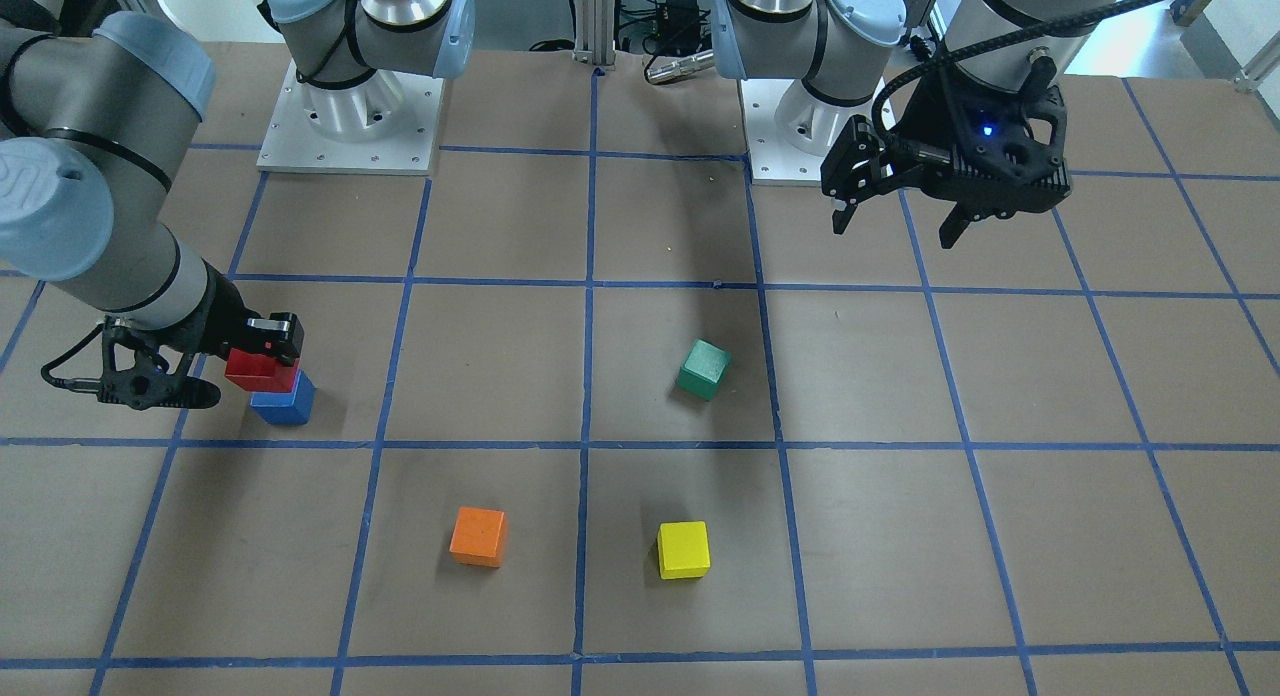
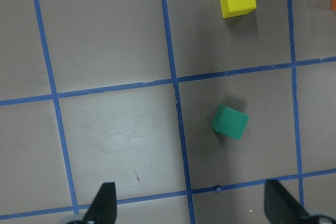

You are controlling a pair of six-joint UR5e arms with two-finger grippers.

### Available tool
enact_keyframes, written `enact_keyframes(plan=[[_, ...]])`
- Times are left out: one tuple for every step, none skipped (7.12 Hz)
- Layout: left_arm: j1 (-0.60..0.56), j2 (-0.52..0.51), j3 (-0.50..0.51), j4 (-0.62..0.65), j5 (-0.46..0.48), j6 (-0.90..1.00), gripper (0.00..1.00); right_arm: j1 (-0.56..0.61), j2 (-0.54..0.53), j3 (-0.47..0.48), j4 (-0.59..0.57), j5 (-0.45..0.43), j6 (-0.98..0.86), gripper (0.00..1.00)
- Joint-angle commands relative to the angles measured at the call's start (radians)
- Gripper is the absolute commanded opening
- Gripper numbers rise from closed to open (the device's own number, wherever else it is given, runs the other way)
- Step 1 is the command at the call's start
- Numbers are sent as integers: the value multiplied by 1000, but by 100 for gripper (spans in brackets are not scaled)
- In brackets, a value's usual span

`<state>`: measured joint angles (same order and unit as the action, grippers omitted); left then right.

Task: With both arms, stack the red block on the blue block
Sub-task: 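Lift the red cube with the right gripper and carry it over the blue cube, then lower the red cube onto the blue cube and open the right gripper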

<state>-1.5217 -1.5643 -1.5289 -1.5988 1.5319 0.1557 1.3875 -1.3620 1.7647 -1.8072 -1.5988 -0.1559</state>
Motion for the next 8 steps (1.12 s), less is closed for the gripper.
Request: enact_keyframes(plan=[[0, -7, 3, 0, 1, -2, 100, -21, 0, 88, -174, -3, -95, 0], [0, -7, 3, 0, 1, -4, 100, -24, 0, 120, -216, -3, -123, 0], [-3, -10, 3, -1, 1, -4, 100, -27, -2, 125, -215, -4, -123, 0], [-3, -11, 4, 0, 1, -5, 100, -45, -2, 140, -216, 0, -126, 0], [-3, -10, 4, 0, 1, -5, 100, -50, -2, 150, -216, 0, -129, 0], [-3, -11, 4, 0, -2, -7, 100, -50, -2, 153, -213, 6, -128, 0], [-3, -8, 3, -1, 1, -7, 100, -47, -3, 163, -216, 13, -125, 0], [-3, -8, 4, -1, 1, -7, 100, -47, -2, 165, -216, 11, -126, 0]])
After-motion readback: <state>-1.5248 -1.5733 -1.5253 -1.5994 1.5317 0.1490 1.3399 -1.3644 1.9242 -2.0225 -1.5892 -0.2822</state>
